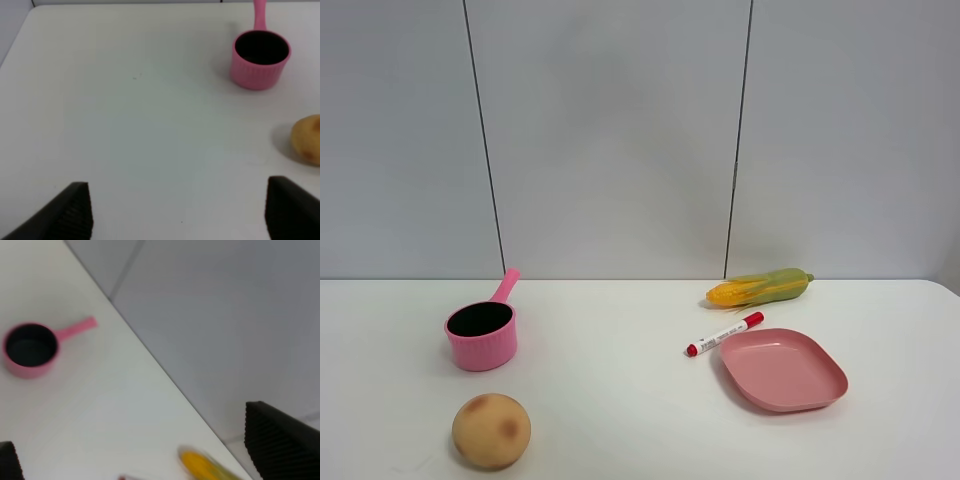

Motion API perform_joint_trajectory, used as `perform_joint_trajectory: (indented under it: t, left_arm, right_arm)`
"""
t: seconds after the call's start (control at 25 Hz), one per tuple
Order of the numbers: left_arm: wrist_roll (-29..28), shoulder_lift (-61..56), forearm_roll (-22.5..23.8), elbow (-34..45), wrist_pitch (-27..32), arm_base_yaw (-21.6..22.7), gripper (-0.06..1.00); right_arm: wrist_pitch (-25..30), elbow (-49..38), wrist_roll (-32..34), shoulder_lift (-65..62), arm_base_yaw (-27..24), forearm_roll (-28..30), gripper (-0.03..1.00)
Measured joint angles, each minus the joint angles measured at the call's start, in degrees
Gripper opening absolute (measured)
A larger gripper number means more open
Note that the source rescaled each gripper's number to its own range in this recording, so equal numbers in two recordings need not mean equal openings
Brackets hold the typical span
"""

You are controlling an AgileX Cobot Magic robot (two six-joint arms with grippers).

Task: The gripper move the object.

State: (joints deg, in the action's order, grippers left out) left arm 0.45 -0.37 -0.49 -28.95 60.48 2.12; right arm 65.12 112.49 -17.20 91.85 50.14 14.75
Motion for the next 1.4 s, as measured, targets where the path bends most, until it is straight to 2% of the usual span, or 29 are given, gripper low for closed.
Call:
perform_joint_trajectory:
  t: [0.08, 0.16, 0.44, 0.56, 0.72, 0.88, 1.12, 1.4]
  left_arm:
    - [0.00, 0.00, 0.00, 0.00, 0.00, 0.00, 1.00]
    - [0.00, 0.00, 0.00, 0.00, 0.00, 0.00, 1.00]
    - [0.00, 0.00, 0.00, 0.00, 0.00, 0.00, 1.00]
    - [0.00, 0.00, 0.00, 0.00, 0.00, 0.00, 1.00]
    - [0.00, 0.00, 0.00, 0.00, 0.00, 0.00, 1.00]
    - [0.00, 0.00, 0.00, 0.00, 0.00, 0.00, 1.00]
    - [0.00, 0.00, 0.00, 0.00, 0.00, 0.00, 1.00]
    - [0.00, 0.00, 0.00, 0.00, 0.00, 0.00, 1.00]
  right_arm:
    - [1.32, -1.09, 2.19, -1.49, -1.33, 1.09, 0.96]
    - [0.08, -5.40, 3.15, -4.06, -2.67, 1.14, 0.96]
    - [-18.42, -35.38, 4.60, -18.03, -5.61, -1.12, 0.96]
    - [-21.87, -45.11, 7.19, -23.87, -6.71, -3.47, 0.96]
    - [-21.51, -54.19, 14.37, -31.51, -11.49, -4.47, 0.96]
    - [-18.34, -61.03, 19.97, -39.61, -19.61, -4.52, 0.96]
    - [-11.27, -68.07, 22.22, -52.54, -34.44, -4.52, 0.96]
    - [-5.59, -75.34, 24.21, -69.37, -48.76, -5.00, 0.96]
